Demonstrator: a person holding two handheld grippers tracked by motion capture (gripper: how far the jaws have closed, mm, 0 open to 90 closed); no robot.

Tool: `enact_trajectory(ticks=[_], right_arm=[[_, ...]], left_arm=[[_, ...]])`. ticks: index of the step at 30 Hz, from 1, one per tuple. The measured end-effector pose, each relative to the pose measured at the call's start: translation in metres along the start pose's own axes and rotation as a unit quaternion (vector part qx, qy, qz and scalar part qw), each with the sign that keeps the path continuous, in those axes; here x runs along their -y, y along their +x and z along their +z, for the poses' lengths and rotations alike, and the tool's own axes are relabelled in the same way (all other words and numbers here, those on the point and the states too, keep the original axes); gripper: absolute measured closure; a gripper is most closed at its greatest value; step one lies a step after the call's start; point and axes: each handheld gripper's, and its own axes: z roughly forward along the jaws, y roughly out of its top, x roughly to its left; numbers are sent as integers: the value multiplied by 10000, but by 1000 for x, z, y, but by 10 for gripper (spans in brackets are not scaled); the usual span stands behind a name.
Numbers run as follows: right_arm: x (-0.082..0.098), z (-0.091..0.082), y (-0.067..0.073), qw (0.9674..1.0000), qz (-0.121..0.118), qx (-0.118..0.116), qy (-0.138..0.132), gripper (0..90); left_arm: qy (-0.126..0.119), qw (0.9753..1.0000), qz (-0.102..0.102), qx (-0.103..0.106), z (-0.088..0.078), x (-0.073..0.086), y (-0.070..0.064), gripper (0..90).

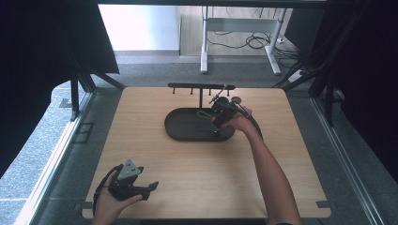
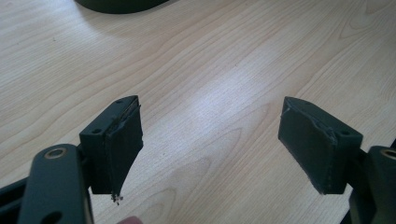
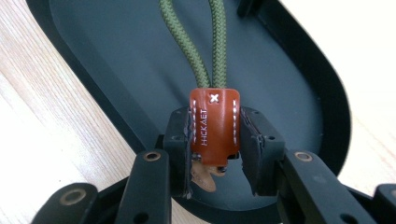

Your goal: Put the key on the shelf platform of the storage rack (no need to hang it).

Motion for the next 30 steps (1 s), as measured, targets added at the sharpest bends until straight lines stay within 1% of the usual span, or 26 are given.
enact_trajectory(ticks=[2, 7, 11, 14, 21, 23, 25, 30], right_arm=[[2, 3, 1, 10000, 40, -1, 30, 662], [7, 9, 1, 10000, 45, -33, 43, 645], [9, 8, 1, 9999, 136, -51, 55, 594], [10, 4, 0, 9998, 217, -38, -16, 580], [19, -8, 1, 9993, 275, -102, -217, 540], [21, -13, 2, 9993, 237, -110, -277, 536], [24, -19, 4, 9987, 268, -139, -405, 531], [36, -32, 11, 9979, 256, -159, -565, 508]], left_arm=[[6, 10000, 6, 5, 0, 0, 0, 224], [11, 10000, 17, 5, 0, 0, -1, 224], [25, 10000, 29, 14, 1, 0, -1, 224], [34, 10000, 37, 13, 2, 0, -2, 224], [39, 10000, 31, -7, 2, -1, -2, 224], [42, 10000, 31, -8, 2, -1, -2, 224], [43, 10000, 35, -11, 2, -1, -2, 224], [72, 9999, 78, -36, 1, -1, -3, 224]])
